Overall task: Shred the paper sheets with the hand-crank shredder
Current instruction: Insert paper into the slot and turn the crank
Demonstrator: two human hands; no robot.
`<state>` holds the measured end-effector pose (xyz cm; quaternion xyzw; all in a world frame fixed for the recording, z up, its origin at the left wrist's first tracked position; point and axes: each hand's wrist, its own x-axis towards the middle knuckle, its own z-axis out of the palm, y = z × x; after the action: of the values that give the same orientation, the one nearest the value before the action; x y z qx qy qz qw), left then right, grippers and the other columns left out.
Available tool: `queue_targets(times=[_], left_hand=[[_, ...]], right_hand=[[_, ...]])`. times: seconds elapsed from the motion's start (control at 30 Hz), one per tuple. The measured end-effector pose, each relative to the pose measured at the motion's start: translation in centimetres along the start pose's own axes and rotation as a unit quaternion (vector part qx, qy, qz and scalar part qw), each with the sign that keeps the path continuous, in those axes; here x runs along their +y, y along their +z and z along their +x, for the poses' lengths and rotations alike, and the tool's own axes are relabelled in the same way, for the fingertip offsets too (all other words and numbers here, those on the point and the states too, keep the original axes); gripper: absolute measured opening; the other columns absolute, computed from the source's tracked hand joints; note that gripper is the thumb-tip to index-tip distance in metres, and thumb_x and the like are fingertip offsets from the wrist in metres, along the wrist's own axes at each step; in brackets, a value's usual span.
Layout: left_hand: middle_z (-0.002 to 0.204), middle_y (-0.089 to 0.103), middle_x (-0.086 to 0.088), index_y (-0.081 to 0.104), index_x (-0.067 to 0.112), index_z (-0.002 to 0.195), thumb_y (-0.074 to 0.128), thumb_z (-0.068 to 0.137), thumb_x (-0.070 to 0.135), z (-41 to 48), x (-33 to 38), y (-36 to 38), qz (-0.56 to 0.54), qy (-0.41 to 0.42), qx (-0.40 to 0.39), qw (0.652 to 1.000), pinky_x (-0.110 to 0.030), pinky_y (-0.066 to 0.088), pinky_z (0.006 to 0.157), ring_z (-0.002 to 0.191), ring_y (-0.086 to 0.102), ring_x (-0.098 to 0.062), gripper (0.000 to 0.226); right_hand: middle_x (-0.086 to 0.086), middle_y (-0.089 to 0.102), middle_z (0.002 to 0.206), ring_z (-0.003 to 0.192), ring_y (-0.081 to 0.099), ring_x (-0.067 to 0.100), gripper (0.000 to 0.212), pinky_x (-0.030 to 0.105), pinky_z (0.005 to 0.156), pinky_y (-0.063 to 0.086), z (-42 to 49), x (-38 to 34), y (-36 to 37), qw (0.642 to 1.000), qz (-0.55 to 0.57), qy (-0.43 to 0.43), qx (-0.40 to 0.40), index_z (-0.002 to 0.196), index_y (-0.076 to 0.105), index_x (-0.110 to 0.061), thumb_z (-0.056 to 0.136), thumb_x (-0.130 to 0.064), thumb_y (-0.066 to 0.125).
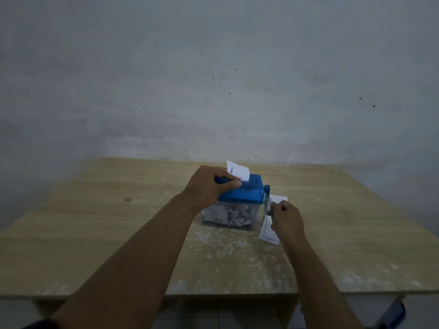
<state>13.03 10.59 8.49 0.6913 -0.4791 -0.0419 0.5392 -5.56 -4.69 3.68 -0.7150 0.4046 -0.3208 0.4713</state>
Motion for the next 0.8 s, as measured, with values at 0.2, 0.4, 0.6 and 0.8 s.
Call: queue_targets(times=[0.2,0.4,0.6,0.8], left_hand=[[0.1,0.068,0.032,0.086,0.03,0.101,0.084,0.09,0.034,0.0,-0.1,-0.1,0.008,-0.001,-0.005,1.0,0.0,0.046,0.073,0.094,0.057,0.026,0.011],[0.103,0.072,0.026,0.086,0.027,0.106,0.084,0.091,0.034,0.1,0.0,-0.6,0.013,0.001,-0.023,1.0,-0.001,0.047,0.074,0.092,0.062,0.02,0.017],[0.109,0.073,0.024,0.086,0.033,0.104,0.083,0.09,0.037,0.0,-0.1,-0.5,0.005,-0.001,-0.018,1.0,-0.004,0.05,0.075,0.098,0.061,0.019,0.014],[0.11,0.077,0.018,0.086,0.025,0.104,0.086,0.089,0.031,-0.5,0.0,0.0,-0.025,0.008,0.009,1.0,-0.008,0.053,0.078,0.104,0.067,0.006,0.016]], right_hand=[[0.012,0.066,0.088,0.076,0.061,0.022,0.027,0.047,0.08,0.058,-1.8,-6.4,-3.3,0.997,0.067,-0.03,-0.015,0.098,0.068,-0.009,0.106,-0.031,0.056],[-0.003,0.068,0.069,0.066,0.057,0.013,0.028,0.032,0.067,0.051,1.5,-10.5,-4.0,0.993,0.062,-0.065,-0.076,0.099,0.068,-0.008,0.108,-0.032,0.056],[0.017,0.068,0.084,0.069,0.056,0.023,0.03,0.037,0.067,0.054,6.6,-8.9,-1.0,0.995,-0.009,-0.017,-0.095,0.093,0.063,-0.005,0.107,-0.031,0.055],[0.017,0.062,0.088,0.072,0.057,0.026,0.018,0.032,0.057,0.051,4.1,-2.5,1.0,0.991,-0.052,0.069,-0.105,0.091,0.059,-0.006,0.104,-0.002,0.047]])
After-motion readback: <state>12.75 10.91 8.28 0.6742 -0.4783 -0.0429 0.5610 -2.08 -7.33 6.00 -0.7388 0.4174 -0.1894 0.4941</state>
